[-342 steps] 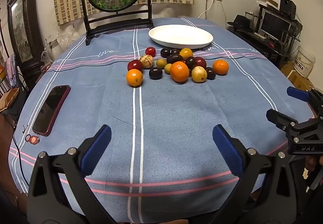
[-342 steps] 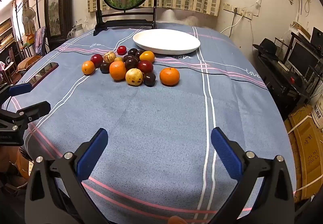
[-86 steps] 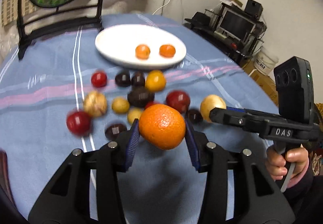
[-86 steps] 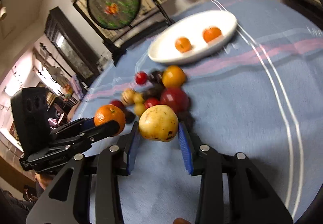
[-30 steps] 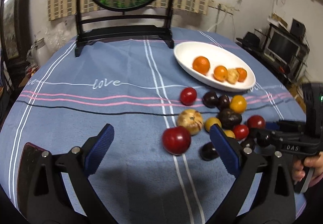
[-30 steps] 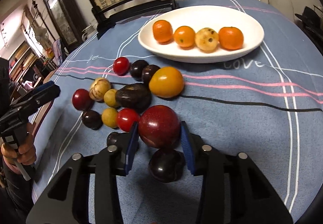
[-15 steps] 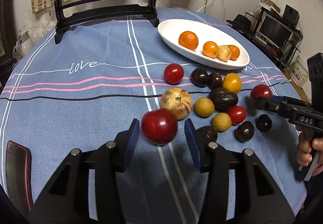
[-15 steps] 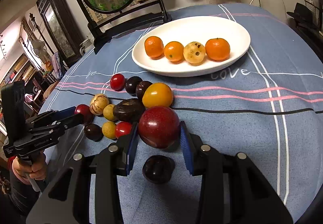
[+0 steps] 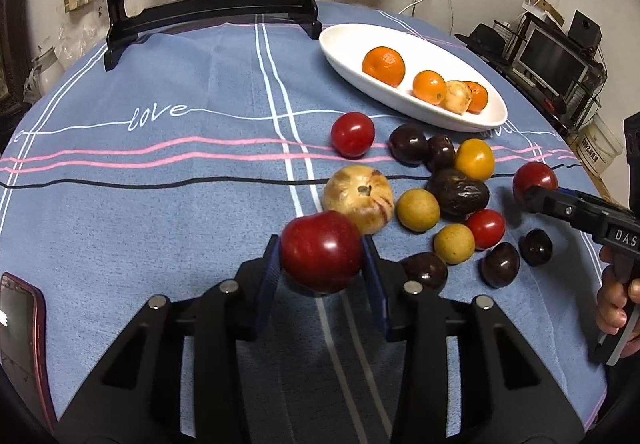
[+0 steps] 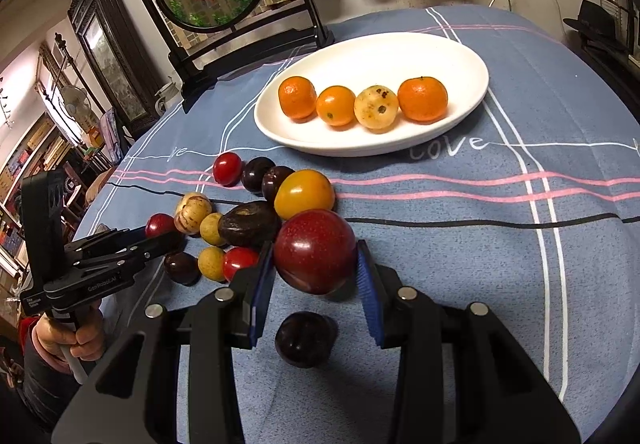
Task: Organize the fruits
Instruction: 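Place both red fruits on the white plate and open both tools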
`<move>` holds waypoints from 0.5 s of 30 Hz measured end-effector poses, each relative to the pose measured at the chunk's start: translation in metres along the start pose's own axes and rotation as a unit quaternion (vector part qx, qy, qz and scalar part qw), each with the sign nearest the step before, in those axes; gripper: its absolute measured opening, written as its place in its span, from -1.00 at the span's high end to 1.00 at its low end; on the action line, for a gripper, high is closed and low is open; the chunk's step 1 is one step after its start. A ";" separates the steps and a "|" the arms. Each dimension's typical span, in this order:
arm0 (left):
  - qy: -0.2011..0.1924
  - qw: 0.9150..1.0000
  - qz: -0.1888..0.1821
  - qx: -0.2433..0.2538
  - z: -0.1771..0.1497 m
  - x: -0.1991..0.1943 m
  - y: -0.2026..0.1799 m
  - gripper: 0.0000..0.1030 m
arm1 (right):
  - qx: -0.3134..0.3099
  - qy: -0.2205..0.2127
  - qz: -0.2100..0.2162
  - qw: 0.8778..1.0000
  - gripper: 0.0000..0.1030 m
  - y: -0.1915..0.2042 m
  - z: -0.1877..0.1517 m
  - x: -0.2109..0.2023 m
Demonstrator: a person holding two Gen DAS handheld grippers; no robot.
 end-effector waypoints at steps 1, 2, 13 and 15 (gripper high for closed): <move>0.000 1.000 0.001 0.001 0.000 0.000 -0.001 0.22 | -0.001 -0.002 0.000 1.000 0.23 0.000 0.000 -0.001; 0.000 1.000 0.001 0.002 0.000 -0.001 -0.001 0.22 | -0.002 -0.003 -0.001 1.000 0.23 0.000 0.001 -0.001; -0.046 0.998 -0.053 0.005 0.029 -0.034 -0.019 0.23 | -0.006 -0.056 0.034 0.998 0.23 0.008 0.022 -0.014; -0.053 0.997 -0.050 0.024 0.047 -0.031 -0.030 0.23 | -0.014 -0.089 0.005 0.996 0.23 0.005 0.039 -0.014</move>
Point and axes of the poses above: each gripper's, at about its wrist camera, not at the fingertips, and x roughly the way its jaws point, y to its left, z to its top, the point moved 4 cm from there along x, roughly the way its jaws point, and after that the axes turned 6 degrees about x, right-handed, at the moved point
